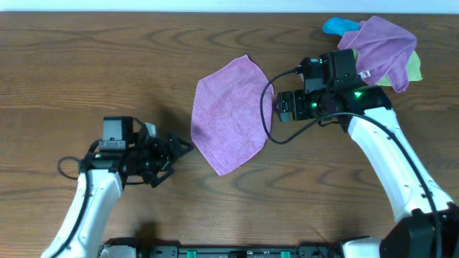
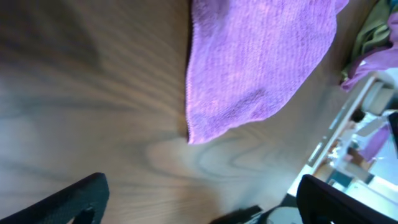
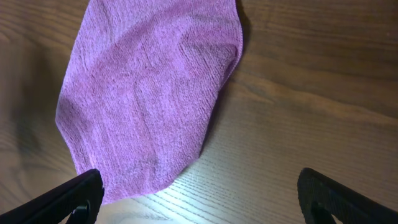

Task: Fold the cloth
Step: 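Reach the left gripper to the towel's hanging left corner and grasp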

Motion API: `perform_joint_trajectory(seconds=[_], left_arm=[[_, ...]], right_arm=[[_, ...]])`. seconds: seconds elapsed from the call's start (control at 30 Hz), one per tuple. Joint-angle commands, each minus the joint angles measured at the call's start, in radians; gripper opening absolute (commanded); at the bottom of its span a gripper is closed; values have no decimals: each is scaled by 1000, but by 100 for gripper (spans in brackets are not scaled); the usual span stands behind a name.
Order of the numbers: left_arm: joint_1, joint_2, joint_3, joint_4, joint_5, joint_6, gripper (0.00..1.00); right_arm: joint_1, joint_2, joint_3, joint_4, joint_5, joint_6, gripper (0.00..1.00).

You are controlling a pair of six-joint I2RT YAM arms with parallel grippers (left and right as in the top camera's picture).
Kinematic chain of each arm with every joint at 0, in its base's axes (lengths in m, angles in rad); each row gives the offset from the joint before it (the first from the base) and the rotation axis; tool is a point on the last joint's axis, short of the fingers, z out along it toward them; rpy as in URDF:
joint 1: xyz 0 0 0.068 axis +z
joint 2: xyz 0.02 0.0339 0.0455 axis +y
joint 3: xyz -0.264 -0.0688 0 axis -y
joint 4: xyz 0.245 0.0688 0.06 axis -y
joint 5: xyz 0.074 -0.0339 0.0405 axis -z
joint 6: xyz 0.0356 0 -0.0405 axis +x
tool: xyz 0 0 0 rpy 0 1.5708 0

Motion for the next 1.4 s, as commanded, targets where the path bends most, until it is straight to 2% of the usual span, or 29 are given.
perform_joint_trajectory(seconds=[0.0, 0.17, 0.4, 0.77, 1.07, 1.17, 1.23, 1.37], left_arm=[[-48, 68, 6, 68, 40, -93, 95], [-136, 176, 6, 224, 35, -169, 95], [-222, 282, 6, 355, 35, -257, 95], [-294, 364, 6, 441, 12, -339, 96], [-340, 434, 6, 517, 5, -406, 100], [-341, 438, 6, 526, 3, -407, 86], [-344, 438, 6, 533, -6, -407, 65], [-362, 438, 6, 556, -21, -408, 41]], right_arm=[[-5, 3, -5, 0, -9, 14, 99], [-5, 3, -5, 0, -9, 14, 99], [-5, 3, -5, 0, -9, 14, 99], [-5, 3, -5, 0, -9, 15, 99], [-5, 3, -5, 0, -10, 15, 99], [-5, 3, -5, 0, -10, 15, 99], [-5, 3, -5, 0, -10, 15, 99], [-5, 3, -5, 0, -10, 15, 99]])
